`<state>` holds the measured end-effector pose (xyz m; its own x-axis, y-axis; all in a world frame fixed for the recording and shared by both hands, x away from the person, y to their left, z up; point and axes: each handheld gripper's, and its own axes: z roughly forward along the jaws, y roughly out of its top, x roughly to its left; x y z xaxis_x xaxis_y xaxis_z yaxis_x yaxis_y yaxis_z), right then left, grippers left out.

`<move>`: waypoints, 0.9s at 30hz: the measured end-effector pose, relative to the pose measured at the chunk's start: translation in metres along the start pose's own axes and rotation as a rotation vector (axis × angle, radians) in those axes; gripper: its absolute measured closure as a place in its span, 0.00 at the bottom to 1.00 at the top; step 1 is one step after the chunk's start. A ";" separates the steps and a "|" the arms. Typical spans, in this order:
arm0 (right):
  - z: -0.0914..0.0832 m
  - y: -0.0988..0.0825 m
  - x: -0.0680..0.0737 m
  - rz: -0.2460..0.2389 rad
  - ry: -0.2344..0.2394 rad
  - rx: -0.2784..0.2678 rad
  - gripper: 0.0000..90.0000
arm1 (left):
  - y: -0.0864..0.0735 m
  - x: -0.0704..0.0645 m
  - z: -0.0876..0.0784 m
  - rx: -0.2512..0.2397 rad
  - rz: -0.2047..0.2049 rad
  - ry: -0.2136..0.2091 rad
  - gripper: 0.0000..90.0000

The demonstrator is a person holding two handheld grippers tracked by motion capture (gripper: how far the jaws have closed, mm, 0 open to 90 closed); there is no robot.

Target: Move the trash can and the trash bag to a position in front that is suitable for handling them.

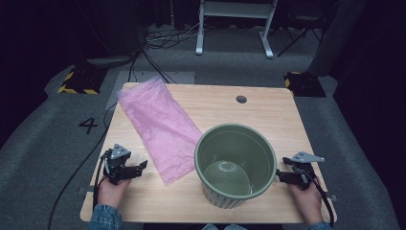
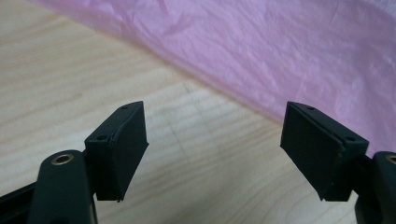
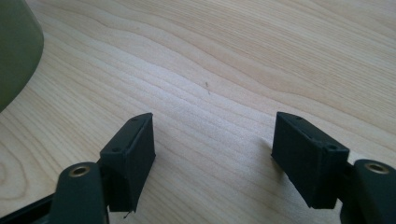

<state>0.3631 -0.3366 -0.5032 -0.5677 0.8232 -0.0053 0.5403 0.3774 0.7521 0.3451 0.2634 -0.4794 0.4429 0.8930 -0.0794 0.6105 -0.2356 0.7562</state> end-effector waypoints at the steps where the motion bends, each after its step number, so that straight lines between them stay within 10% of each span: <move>1: 0.000 0.000 0.000 0.000 0.000 0.000 0.33 | 0.003 0.001 0.001 -0.001 0.001 0.003 0.25; 27: 0.000 0.000 0.000 0.003 -0.005 -0.001 0.33 | 0.060 0.028 0.067 0.085 -0.009 0.067 0.27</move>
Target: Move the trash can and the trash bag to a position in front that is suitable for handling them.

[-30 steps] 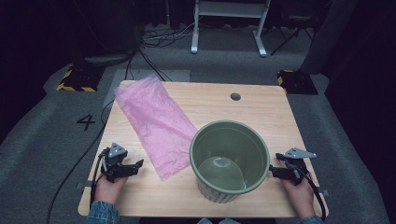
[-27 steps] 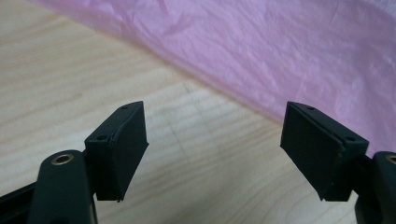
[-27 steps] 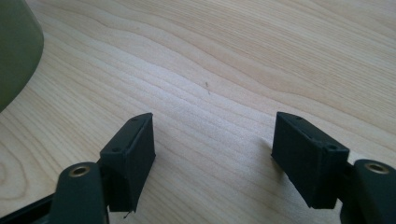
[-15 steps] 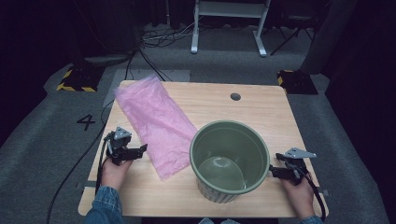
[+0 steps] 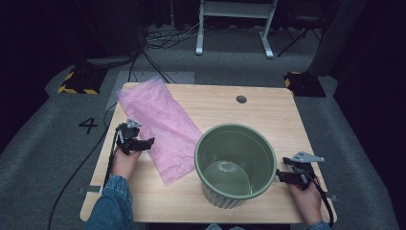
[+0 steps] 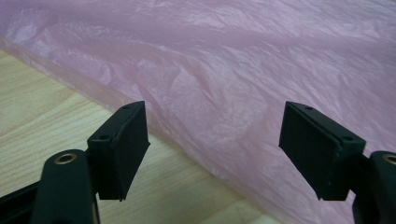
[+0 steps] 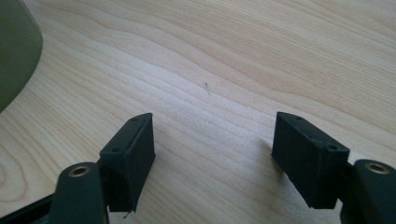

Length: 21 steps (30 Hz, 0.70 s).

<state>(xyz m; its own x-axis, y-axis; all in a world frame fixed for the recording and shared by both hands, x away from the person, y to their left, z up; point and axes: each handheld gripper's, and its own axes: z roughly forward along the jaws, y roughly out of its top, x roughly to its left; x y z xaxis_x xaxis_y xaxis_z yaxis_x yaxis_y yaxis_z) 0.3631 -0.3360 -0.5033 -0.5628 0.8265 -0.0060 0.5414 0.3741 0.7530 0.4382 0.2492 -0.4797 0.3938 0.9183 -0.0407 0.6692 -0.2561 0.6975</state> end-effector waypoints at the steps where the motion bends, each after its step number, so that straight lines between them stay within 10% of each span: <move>1: 0.000 0.000 0.000 0.000 0.000 0.001 0.33 | -0.001 0.002 0.002 0.009 -0.008 0.014 0.27; 18: 0.000 0.000 0.000 0.001 -0.002 0.001 0.33 | 0.003 0.012 0.027 0.034 -0.019 0.054 0.23; 21: 0.000 0.000 0.000 0.001 -0.002 0.001 0.33 | 0.003 0.008 0.023 0.016 0.036 0.012 0.46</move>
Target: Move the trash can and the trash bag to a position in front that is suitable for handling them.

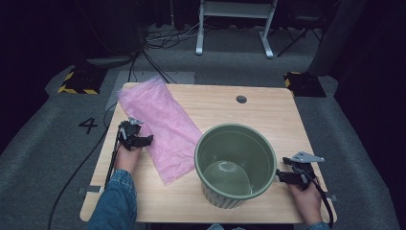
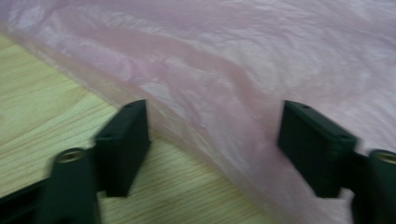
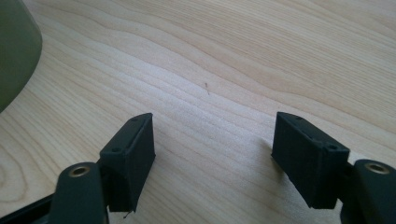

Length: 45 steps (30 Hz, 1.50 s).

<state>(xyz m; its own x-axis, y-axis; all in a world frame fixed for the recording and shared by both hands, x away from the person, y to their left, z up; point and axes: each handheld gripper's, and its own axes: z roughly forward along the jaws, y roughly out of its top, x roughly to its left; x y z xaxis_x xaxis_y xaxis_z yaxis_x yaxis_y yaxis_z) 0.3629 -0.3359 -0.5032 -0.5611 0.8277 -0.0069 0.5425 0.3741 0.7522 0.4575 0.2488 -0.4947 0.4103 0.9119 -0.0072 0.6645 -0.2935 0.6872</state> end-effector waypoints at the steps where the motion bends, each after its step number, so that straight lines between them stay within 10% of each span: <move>1: 0.000 0.000 0.000 0.000 0.000 0.000 0.33 | 0.000 -0.002 0.000 0.001 0.013 -0.009 0.58; 6: 0.000 0.000 0.000 0.000 0.000 0.000 0.33 | 0.002 -0.007 -0.003 0.020 0.014 -0.023 0.97; 14: -0.003 -0.002 0.006 0.003 0.001 -0.016 0.51 | 0.000 -0.009 -0.027 -0.093 -0.074 -0.112 0.99; 26: -0.002 -0.001 0.025 -0.048 0.063 -0.026 0.67 | 0.012 -0.028 -0.086 -0.287 0.015 -0.205 0.99; 45: 0.011 0.011 0.075 -0.144 0.174 -0.024 0.63 | 0.033 -0.039 -0.142 -0.397 0.061 -0.222 0.99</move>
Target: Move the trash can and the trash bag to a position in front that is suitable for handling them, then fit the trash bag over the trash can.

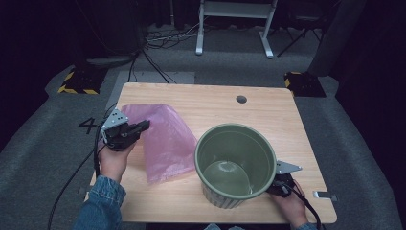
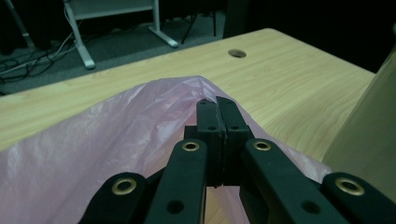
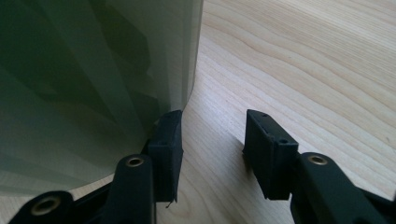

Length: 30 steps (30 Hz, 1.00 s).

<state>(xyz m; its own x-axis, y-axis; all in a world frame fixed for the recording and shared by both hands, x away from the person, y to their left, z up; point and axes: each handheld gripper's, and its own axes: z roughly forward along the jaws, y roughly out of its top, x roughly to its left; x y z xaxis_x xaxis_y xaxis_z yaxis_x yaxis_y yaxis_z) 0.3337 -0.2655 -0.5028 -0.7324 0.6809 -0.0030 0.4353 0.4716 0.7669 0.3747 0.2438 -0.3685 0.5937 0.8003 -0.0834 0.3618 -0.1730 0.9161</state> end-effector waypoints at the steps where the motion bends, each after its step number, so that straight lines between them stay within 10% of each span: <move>1: 0.000 0.000 0.000 0.001 0.002 0.000 0.63 | 0.002 0.000 -0.002 -0.001 0.007 -0.003 0.99; 30: 0.006 0.004 0.010 -0.054 0.076 0.000 0.59 | 0.068 0.005 -0.056 -0.070 0.112 -0.059 0.99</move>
<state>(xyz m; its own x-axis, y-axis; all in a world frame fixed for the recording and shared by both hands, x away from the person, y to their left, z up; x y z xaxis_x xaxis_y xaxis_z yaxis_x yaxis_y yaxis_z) 0.3314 -0.2537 -0.5032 -0.7924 0.6100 0.0042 0.3941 0.5067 0.7668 0.3625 0.2682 -0.2851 0.6697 0.7426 0.0002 0.2411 -0.2176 0.9458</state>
